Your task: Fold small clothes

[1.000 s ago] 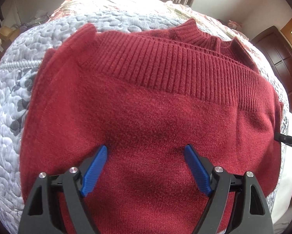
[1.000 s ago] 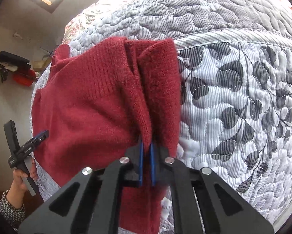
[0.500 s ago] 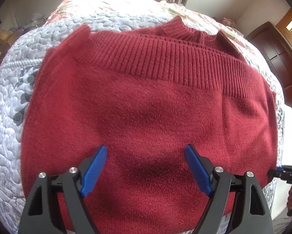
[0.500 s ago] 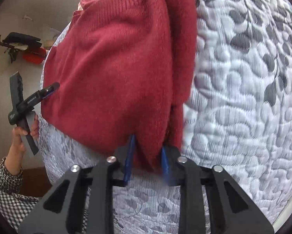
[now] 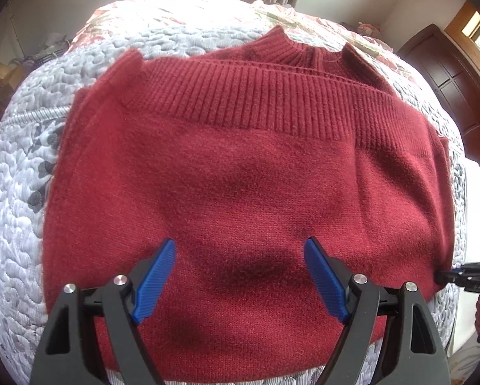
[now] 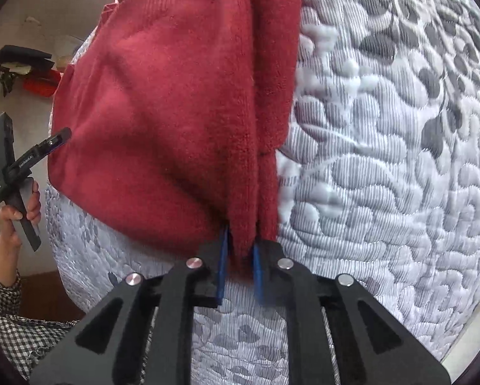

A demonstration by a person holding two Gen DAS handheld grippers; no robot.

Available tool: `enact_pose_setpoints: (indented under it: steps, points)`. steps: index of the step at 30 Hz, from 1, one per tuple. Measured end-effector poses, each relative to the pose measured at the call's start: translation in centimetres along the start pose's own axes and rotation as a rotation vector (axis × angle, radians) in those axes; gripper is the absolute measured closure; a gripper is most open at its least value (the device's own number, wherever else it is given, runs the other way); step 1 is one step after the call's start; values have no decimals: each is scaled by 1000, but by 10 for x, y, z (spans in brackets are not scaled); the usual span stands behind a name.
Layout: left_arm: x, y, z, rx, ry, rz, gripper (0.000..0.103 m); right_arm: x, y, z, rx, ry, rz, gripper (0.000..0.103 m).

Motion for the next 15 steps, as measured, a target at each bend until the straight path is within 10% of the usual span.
enact_pose_setpoints:
  steps: [3,15]
  points:
    - [-4,-5,-9,-14,-27,27,21,-17,4,-27,59,-85,-39,67]
    - [-30,-31,-28,-50,-99,104,20,-118,32,-33,77,-195,-81,61]
Point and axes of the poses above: each gripper's, at about its wrist camera, not at the fingertips, and z roughly the way its jaws point, y to its left, x to its underside, the point moved 5 cm from there along z, roughly the way its jaws point, and after that the axes turned 3 degrees about z, right-handed, at the moved point
